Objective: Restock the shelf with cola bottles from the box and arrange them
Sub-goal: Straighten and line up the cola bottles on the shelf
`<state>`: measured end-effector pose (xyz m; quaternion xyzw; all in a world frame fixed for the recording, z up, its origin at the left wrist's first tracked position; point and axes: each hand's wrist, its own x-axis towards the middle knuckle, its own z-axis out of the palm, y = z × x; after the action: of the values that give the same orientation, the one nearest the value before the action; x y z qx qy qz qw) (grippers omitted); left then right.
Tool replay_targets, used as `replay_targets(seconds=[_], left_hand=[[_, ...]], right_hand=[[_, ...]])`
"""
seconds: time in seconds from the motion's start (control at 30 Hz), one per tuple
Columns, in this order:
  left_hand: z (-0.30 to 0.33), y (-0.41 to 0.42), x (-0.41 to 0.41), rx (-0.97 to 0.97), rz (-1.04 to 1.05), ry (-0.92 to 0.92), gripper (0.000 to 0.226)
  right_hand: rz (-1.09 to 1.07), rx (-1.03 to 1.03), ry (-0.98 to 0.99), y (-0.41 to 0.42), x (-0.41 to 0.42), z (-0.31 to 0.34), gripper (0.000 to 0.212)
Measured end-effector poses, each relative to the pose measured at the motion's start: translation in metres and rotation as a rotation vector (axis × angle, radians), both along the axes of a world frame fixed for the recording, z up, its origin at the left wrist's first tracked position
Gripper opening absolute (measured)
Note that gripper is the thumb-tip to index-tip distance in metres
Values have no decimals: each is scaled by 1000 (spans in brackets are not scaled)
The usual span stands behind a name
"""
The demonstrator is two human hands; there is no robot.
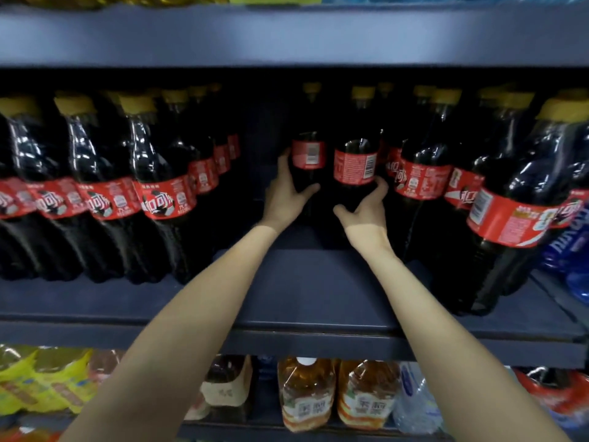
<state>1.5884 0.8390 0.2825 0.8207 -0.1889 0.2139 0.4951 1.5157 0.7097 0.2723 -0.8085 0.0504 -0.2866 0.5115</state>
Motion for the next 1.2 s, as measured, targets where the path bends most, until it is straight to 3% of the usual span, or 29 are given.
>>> replay_targets(seconds=[0.17,0.33,0.5,0.6,0.77,0.97,1.2], left_hand=[[-12,34,-10,-65,179,-19,90],[-6,24,0,-46,445,-30,83],[2,-3,13,-130,675,75,81],[2,-12,12,-210,586,79,82],[-16,13,5,1,420,59,86],[-8,20,3,80,331,154,81],[-13,4,3,-138,664,141,71]], right_hand=[[22,-30,-52,3,1,3,85],[49,-37,-61,17,7,5,83],[81,-60,-67,14,9,5,82],[102,-44,-56,9,11,5,82],[133,-45,-40,6,13,6,82],[146,-57,-55,7,13,5,82],[133,-52,-47,2,17,5,83]])
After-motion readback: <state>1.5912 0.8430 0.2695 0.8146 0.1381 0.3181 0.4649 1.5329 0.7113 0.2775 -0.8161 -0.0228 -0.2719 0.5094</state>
